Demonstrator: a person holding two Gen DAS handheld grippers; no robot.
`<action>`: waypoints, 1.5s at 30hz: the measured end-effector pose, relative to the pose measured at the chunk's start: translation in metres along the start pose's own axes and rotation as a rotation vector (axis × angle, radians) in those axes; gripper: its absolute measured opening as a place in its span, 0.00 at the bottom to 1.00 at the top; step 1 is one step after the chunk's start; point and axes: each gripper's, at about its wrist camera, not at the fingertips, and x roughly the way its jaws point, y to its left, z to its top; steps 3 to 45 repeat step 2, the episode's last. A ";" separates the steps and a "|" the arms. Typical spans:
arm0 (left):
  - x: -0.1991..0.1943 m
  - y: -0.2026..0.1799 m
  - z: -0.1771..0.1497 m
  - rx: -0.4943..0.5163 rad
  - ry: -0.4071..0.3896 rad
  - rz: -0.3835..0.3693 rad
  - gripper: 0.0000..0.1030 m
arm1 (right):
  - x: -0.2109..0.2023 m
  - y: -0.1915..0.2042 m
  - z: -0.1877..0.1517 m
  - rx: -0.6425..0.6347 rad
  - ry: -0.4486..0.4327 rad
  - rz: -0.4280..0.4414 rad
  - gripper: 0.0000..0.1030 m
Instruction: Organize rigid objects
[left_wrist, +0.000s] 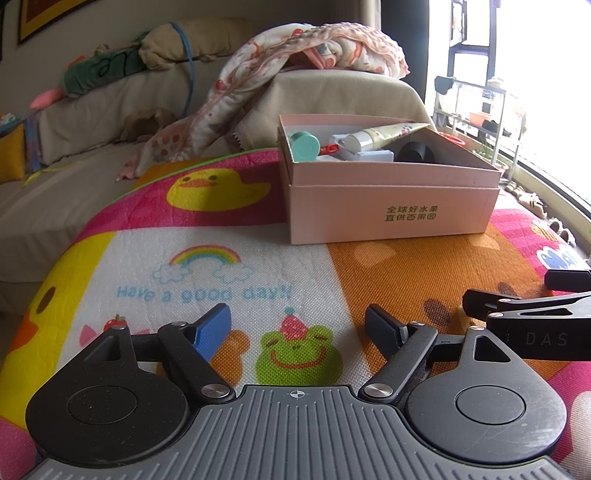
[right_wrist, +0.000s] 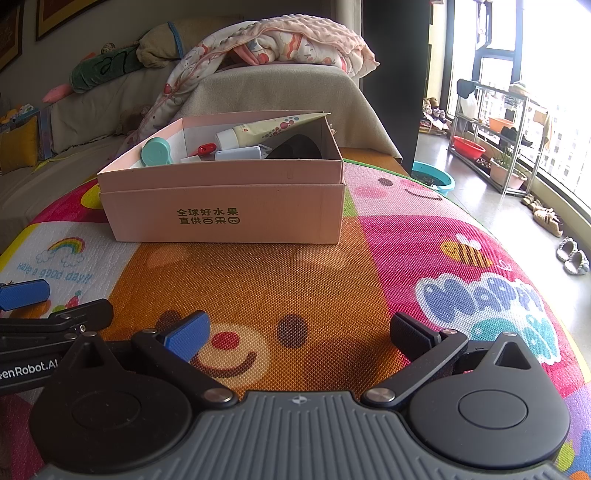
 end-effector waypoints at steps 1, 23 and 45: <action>0.000 0.000 0.000 0.001 0.000 0.001 0.83 | 0.000 0.000 0.000 0.000 0.000 0.000 1.00; 0.000 -0.001 0.000 0.003 0.000 0.003 0.83 | 0.000 0.000 0.000 0.000 0.000 0.000 1.00; 0.000 -0.001 0.000 0.003 0.000 0.003 0.83 | 0.000 0.000 0.000 0.000 0.000 0.000 1.00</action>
